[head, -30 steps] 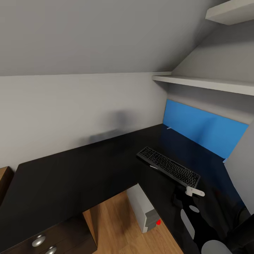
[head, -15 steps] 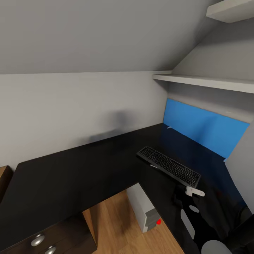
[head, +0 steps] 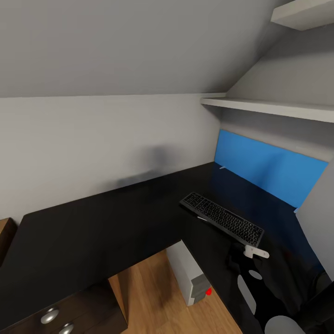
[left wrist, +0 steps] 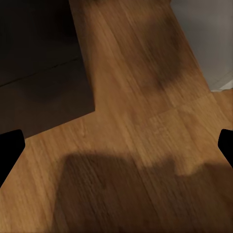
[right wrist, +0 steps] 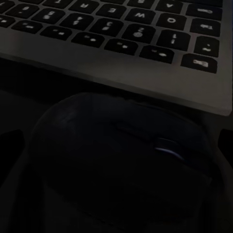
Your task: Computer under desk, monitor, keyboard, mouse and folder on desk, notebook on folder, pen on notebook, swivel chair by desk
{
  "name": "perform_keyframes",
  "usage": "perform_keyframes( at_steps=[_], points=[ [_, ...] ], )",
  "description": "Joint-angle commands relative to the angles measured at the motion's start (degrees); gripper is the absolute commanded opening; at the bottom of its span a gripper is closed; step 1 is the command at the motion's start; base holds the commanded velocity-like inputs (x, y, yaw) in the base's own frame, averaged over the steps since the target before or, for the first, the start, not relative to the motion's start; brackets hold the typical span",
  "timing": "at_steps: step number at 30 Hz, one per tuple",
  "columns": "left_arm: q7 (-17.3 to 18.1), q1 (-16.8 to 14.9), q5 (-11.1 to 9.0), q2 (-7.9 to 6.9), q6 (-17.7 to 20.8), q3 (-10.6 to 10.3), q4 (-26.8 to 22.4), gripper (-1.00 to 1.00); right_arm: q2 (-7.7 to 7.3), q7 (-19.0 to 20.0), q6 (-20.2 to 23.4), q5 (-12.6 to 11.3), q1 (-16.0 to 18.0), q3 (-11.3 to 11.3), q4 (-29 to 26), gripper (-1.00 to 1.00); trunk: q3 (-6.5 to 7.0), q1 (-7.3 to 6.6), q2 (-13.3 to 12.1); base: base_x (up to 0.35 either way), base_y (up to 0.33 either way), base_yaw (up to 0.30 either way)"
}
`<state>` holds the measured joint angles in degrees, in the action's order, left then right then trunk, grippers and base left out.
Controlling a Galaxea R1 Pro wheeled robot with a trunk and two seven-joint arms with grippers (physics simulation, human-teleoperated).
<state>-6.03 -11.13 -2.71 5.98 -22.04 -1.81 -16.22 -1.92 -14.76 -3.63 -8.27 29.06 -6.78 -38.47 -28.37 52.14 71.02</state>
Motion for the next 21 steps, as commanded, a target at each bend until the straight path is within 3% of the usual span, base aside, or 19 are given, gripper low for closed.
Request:
perform_keyframes(
  at_steps=[1,10,21],
  points=[
    [-0.2,0.0,-0.3,0.00,-0.2,-0.2,0.0,1.00,-0.02,-0.1,-0.3,-0.6,0.0,0.1,0.0,1.00,-0.05,0.00,0.0,0.000,0.000,0.000],
    [-0.2,0.0,-0.3,0.00,-0.2,-0.2,0.0,1.00,-0.02,-0.1,-0.3,-0.6,0.0,0.1,0.1,1.00,-1.67,1.97,3.6,0.000,0.000,0.000],
    [-0.2,0.0,-0.3,0.00,-0.2,-0.2,0.0,1.00,-0.02,-0.1,-0.3,-0.6,0.0,0.1,0.1,1.00,-1.67,1.97,3.6,0.000,0.000,0.000]
  ],
)
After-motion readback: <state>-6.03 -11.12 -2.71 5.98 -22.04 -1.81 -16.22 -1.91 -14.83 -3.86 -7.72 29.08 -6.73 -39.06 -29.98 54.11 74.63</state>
